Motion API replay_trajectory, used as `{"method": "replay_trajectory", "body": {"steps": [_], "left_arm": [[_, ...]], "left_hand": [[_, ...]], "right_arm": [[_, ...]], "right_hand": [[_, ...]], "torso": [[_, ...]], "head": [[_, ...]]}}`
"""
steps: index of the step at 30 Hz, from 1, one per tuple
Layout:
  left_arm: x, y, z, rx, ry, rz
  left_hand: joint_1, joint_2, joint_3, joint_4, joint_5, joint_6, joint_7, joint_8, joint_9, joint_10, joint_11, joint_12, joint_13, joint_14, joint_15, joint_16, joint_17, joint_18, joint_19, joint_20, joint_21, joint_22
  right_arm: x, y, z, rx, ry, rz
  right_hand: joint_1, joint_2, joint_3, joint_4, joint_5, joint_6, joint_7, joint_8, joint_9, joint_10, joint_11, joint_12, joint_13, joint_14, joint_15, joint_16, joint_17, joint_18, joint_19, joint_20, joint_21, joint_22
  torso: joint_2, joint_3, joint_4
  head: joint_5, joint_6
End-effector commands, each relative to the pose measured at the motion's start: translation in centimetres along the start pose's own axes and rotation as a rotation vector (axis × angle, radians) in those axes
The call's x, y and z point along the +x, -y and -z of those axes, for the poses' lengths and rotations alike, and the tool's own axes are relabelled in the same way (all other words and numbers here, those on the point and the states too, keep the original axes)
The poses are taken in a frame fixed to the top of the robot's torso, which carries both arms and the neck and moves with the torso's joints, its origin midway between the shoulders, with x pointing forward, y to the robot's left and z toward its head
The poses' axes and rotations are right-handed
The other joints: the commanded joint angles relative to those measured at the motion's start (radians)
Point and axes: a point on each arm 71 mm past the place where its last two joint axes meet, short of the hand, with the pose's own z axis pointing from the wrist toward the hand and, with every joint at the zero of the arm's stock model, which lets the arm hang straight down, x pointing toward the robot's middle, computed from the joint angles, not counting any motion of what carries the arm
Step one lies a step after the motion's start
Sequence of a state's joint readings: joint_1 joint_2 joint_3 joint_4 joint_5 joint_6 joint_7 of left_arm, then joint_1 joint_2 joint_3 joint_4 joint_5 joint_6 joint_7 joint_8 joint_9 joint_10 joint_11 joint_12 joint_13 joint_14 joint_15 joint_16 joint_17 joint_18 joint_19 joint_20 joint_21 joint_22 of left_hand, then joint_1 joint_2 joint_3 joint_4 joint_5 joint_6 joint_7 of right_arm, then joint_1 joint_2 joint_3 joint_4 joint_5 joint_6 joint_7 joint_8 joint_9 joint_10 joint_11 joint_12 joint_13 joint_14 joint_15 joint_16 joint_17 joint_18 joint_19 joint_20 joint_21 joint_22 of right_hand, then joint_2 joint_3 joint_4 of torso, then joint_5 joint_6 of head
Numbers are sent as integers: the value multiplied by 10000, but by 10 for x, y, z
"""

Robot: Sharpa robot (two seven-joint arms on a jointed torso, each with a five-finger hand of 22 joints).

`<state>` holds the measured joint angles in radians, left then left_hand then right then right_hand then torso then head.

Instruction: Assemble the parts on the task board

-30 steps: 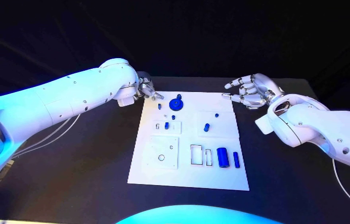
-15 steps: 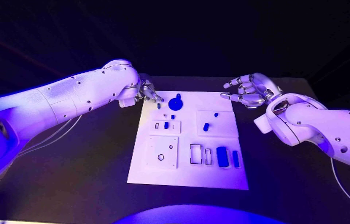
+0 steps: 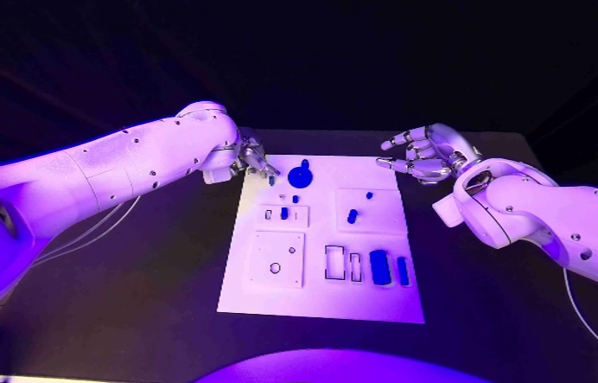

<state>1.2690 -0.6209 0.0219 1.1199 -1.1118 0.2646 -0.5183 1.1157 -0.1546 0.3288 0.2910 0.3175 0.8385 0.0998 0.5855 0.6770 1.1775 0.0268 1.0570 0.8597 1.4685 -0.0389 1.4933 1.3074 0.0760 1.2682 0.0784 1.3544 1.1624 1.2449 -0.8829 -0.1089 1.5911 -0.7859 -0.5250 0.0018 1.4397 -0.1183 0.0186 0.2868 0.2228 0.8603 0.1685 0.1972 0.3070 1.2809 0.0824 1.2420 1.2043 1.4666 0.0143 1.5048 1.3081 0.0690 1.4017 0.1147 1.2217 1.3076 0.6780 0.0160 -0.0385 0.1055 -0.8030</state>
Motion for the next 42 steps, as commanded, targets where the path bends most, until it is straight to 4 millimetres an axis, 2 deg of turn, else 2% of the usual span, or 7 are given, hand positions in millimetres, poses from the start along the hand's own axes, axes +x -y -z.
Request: {"method": "replay_trajectory", "body": {"steps": [1,11,14,19,28,35,42], "left_arm": [[2,3,0,130,-342,33],[5,3,-4,68,-437,61],[6,4,-5,58,-452,77],[7,4,-6,64,-492,120],[7,4,-6,67,-478,221],[6,4,-7,109,-449,357],[7,4,-7,139,-541,388]], "left_hand": [[141,2,86,-4,44,72,-9,-56,-17,-91,-13,-20,-5,525,61,-47,1300,182,-64,0,-33,-9],[233,46,132,-6,46,87,-14,-61,-21,-88,-17,-2,9,531,58,-34,1318,182,-66,1,-35,-6],[277,67,155,-6,46,93,-16,-64,-23,-89,-20,3,10,530,56,-34,1316,180,-57,1,-29,7],[486,203,287,-12,45,116,-31,-75,-29,-88,-33,24,14,536,44,-20,1333,179,-53,-3,-27,17],[1014,377,613,-39,28,148,-66,-71,-14,-83,-67,57,16,541,16,-3,1348,173,-32,-19,-12,58],[2088,573,1580,-257,-16,109,-136,127,181,-34,-136,74,0,557,-46,27,1382,163,-2,-65,16,128],[2416,377,2909,-651,-29,-78,-104,492,521,-5,-123,41,-72,566,-35,51,1407,156,11,-80,55,199]], "right_arm": [[1,-1,0,-101,-102,32],[1,-1,0,-103,-94,32],[1,-1,0,-105,-98,31],[2,-1,0,-110,-101,30],[2,-1,0,-105,-101,33],[1,-1,0,-98,-106,37],[1,-1,0,-86,-111,40]], "right_hand": [[52,15,45,-3,45,20,-13,66,-9,-90,-3,-48,-9,667,-67,-62,1159,81,-21,-21,-57,814],[77,25,58,-3,43,19,-13,70,-11,-88,-3,-44,-7,664,-68,-68,1149,84,-26,-22,-73,807],[77,25,58,-3,43,19,-13,70,-11,-88,-3,-44,-7,664,-68,-68,1149,84,-26,-22,-73,807],[77,25,58,-3,43,19,-13,70,-11,-88,-3,-44,-7,664,-68,-68,1149,84,-26,-22,-73,807],[77,25,58,-3,43,19,-13,70,-11,-88,-3,-44,-7,664,-68,-68,1149,84,-26,-22,-73,807],[77,25,58,-3,43,19,-13,70,-11,-88,-3,-44,-7,664,-68,-68,1149,84,-26,-22,-73,807],[105,39,76,8,37,19,-12,78,-16,-81,-3,-33,0,663,-69,-72,1143,83,-21,-24,-74,811]], "torso": [[4,1,-2],[8,0,13],[7,-3,0],[-1,7,-6],[-5,5,7],[-9,3,4],[-11,6,0]], "head": [[-6,-12],[-16,-27],[-11,-34],[-12,-47],[-26,-67],[-23,-96],[-12,-86]]}}
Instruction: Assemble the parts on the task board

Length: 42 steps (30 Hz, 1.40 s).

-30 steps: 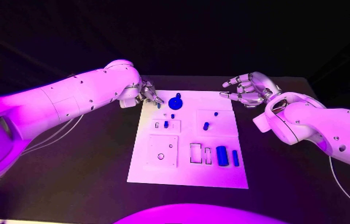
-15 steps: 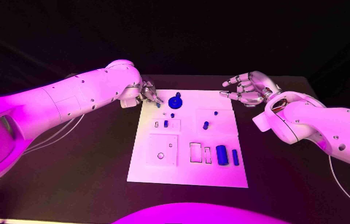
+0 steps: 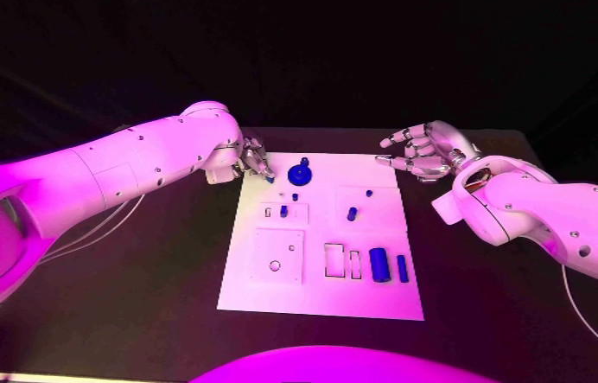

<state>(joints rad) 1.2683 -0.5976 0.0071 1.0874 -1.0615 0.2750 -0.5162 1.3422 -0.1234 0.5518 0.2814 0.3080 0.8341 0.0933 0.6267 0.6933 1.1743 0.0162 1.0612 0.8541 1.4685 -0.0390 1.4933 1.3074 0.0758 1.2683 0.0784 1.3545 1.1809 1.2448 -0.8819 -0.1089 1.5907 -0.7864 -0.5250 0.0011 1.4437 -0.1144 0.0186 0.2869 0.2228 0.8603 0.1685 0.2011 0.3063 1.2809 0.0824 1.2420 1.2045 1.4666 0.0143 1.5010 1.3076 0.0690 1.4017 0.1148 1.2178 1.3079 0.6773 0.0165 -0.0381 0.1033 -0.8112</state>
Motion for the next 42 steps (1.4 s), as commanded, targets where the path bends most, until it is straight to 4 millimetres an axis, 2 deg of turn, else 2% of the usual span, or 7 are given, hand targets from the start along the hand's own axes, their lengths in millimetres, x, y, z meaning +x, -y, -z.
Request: {"method": "replay_trajectory", "body": {"steps": [1,7,12,19,23,35,42], "left_arm": [[1,2,0,140,-186,80],[2,-2,1,166,-291,330],[2,-5,7,345,-277,878],[8,-9,25,820,-175,1581],[13,-10,38,1102,-157,1715],[36,-12,58,1436,314,1144],[49,-13,57,1418,576,435]], "left_hand": [[139,11,841,-619,71,-47,-36,122,394,34,-14,5,-12,567,-34,54,1411,157,9,-80,59,21],[12,-225,1469,-894,98,-45,-38,286,529,101,-18,57,30,587,-44,85,1456,153,25,-90,96,73],[-320,-493,2273,-1290,133,60,-65,422,623,331,-69,223,205,669,-79,192,1623,107,207,-137,260,320],[-968,-780,3192,-1868,231,294,-155,554,686,672,-156,419,427,791,-179,358,1904,28,511,-225,514,708],[-1262,-883,3516,-2116,329,409,-207,629,717,769,-209,387,348,826,-228,414,2004,11,581,-273,579,801],[-1840,-1038,3960,-2553,844,569,-314,868,826,1054,-313,417,267,910,-314,561,2259,-46,783,-377,748,1072],[-1896,-1056,3989,-2606,937,592,-326,890,831,1105,-325,461,316,918,-322,576,2284,-45,780,-389,752,1071]], "right_arm": [[1,0,0,-85,-106,37],[1,0,0,-79,-108,39],[1,1,0,-71,-113,33],[0,2,1,-31,-81,33],[-2,3,1,2,-56,40],[0,7,2,83,-63,19],[1,8,2,102,-68,10]], "right_hand": [[65,0,76,7,38,19,-12,39,-9,-81,-3,-33,-1,663,-69,-34,1147,83,-21,-24,-34,807],[65,5,79,13,38,24,-12,44,-9,-86,-4,-38,-8,663,-69,-36,1145,87,-30,-25,-56,797],[48,26,84,31,51,30,-12,51,-10,-87,-3,-38,-11,662,-69,-39,1141,86,-27,-25,-54,800],[41,30,84,35,54,31,-12,53,-11,-81,-3,-32,-5,661,-69,-41,1137,87,-28,-25,-58,799],[28,33,82,41,58,33,-12,55,-11,-82,-2,-33,-6,661,-69,-41,1138,88,-32,-25,-67,795],[28,33,82,41,58,33,-12,55,-11,-82,-2,-33,-6,661,-69,-41,1138,88,-32,-25,-67,795],[-2,34,75,43,71,35,-12,63,-15,-100,-2,-51,-30,656,-69,-53,1116,93,-42,-25,-95,783]], "torso": [[-5,0,-4],[3,-18,-8],[-15,-4,18],[-20,-11,56],[-18,-9,48],[-56,-8,160],[-42,-11,122]], "head": [[19,-5],[21,-7],[17,-7],[34,-14],[71,-18],[138,-100],[207,-121]]}}
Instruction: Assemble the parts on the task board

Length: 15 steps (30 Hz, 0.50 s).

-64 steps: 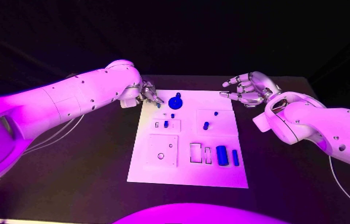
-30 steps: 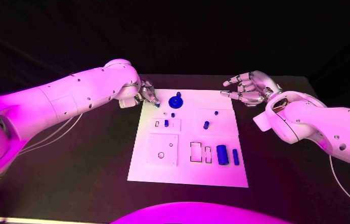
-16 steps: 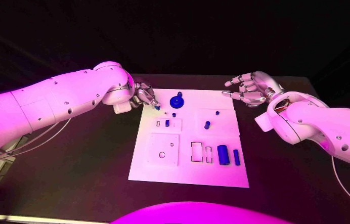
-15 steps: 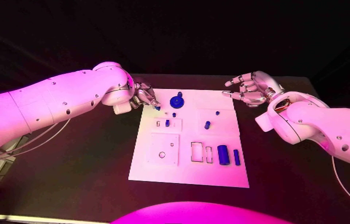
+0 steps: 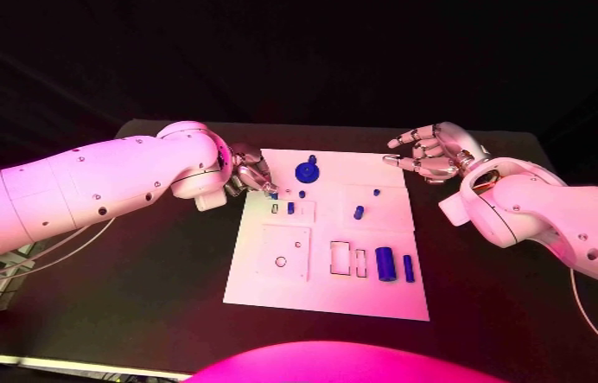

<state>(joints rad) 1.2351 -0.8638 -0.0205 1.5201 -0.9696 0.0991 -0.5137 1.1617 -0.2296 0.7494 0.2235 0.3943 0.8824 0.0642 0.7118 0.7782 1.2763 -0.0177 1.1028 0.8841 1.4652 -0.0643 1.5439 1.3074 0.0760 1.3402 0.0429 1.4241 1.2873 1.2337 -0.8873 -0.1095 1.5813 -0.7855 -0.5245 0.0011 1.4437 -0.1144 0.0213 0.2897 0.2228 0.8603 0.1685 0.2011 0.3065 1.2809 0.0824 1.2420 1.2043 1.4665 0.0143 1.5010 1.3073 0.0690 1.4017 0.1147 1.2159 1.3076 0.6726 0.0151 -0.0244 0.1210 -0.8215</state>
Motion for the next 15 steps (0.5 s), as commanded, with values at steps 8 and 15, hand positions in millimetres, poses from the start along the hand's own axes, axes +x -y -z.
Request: {"method": "replay_trajectory", "body": {"steps": [8,15], "left_arm": [[11,1,-3,124,502,-742],[16,1,-5,127,395,-865]], "left_hand": [[-123,-10,2030,-2066,139,131,-44,52,-18,117,6,69,41,956,-74,80,2301,-49,69,-42,64,20],[-142,-17,2040,-2088,182,142,-49,57,-18,136,2,85,58,956,-78,80,2300,-52,80,-46,72,34]], "right_arm": [[1,0,0,-76,-98,2],[1,0,0,-74,-104,0]], "right_hand": [[-2,34,47,14,71,35,-13,63,-17,-100,-2,-51,-28,656,-69,-54,1119,93,-42,-25,-76,786],[-2,34,47,14,71,35,-13,63,-17,-100,-2,-51,-28,656,-69,-54,1119,93,-42,-25,-76,786]], "torso": [[21,1,-25],[21,8,-25]], "head": [[33,-47],[32,-87]]}}
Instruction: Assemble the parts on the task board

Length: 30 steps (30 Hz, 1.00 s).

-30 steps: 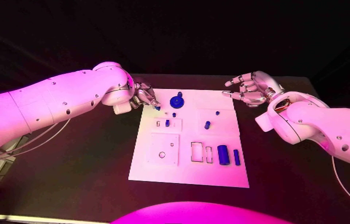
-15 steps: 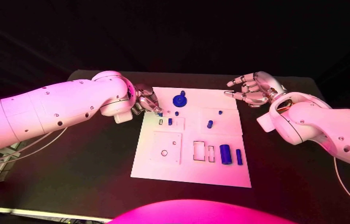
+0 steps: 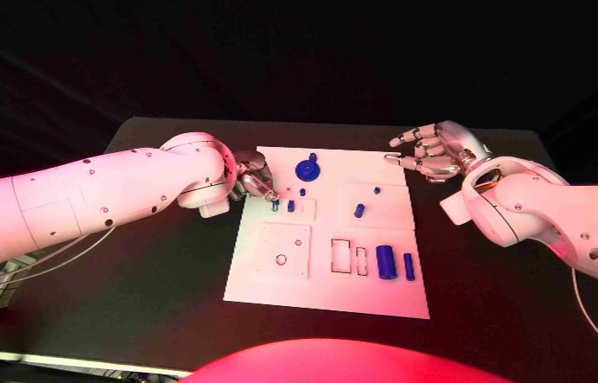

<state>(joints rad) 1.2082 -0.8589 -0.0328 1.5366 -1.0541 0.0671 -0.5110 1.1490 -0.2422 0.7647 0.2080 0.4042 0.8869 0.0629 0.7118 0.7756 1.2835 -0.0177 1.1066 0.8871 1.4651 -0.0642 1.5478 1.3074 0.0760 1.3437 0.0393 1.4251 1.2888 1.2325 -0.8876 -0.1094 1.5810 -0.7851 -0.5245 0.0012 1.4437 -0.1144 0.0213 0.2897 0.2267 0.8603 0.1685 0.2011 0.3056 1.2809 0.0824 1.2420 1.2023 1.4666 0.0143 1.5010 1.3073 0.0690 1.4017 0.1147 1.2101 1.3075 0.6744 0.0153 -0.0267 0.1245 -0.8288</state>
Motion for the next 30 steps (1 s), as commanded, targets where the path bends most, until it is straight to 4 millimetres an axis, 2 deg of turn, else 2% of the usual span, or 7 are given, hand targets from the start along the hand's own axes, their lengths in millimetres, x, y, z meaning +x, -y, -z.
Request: {"method": "replay_trajectory", "body": {"steps": [1,8,14,17,25,30], "left_arm": [[0,3,0,146,125,-238],[2,2,-1,92,-34,-438],[2,1,-3,37,-104,-612],[3,1,-3,22,-171,-694],[5,0,-5,-19,-270,-831],[6,0,-5,-20,-331,-873]], "left_hand": [[-16,109,1887,-1933,83,96,-37,57,8,64,2,47,29,957,-79,40,2300,-52,45,-11,62,19],[-22,105,1888,-1940,92,99,-37,58,7,65,0,44,22,956,-80,39,2298,-55,52,-12,68,29],[-28,101,1888,-1947,97,99,-37,58,6,64,0,40,17,957,-80,40,2300,-55,53,-14,69,31],[-28,100,1888,-1949,98,99,-37,58,6,60,0,33,6,957,-81,40,2300,-57,59,-14,73,39],[-30,92,1889,-1965,101,100,-38,58,4,66,-2,40,17,959,-81,43,2306,-58,62,-16,76,43],[-30,92,1889,-1965,101,100,-38,58,4,66,-2,40,17,959,-81,43,2306,-58,62,-16,76,43]], "right_arm": [[1,-1,0,-87,-102,6],[1,-1,0,-128,-80,50],[1,-1,1,-177,-60,100],[1,-2,1,-186,-58,106],[1,-2,1,-199,-65,110],[1,-2,0,-204,-80,109]], "right_hand": [[-1,34,47,14,33,35,-13,63,-8,-100,-2,-51,-8,656,-69,-54,1120,93,-42,-25,-18,788],[-1,34,47,14,33,35,-13,63,-8,-100,-2,-51,-8,656,-69,-54,1120,93,-42,-25,-18,788],[-19,36,45,10,49,37,-14,72,-13,-100,-4,-48,-10,657,-69,-55,1122,89,-32,-26,-6,798],[-19,36,45,10,49,37,-14,72,-13,-100,-4,-48,-10,657,-69,-55,1122,89,-32,-26,-6,798],[-24,35,44,10,53,36,-14,73,-14,-98,-4,-45,-7,655,-70,-58,1117,90,-35,-26,-14,794],[-24,35,44,10,53,36,-14,73,-14,-98,-4,-45,-7,656,-70,-58,1117,90,-35,-26,-14,794]], "torso": [[3,5,-1],[0,-2,-2],[3,-8,8],[-2,-6,12],[4,-6,-8],[2,-5,-11]], "head": [[-4,-14],[3,-41],[0,-19],[18,-56],[23,-83],[90,-114]]}}
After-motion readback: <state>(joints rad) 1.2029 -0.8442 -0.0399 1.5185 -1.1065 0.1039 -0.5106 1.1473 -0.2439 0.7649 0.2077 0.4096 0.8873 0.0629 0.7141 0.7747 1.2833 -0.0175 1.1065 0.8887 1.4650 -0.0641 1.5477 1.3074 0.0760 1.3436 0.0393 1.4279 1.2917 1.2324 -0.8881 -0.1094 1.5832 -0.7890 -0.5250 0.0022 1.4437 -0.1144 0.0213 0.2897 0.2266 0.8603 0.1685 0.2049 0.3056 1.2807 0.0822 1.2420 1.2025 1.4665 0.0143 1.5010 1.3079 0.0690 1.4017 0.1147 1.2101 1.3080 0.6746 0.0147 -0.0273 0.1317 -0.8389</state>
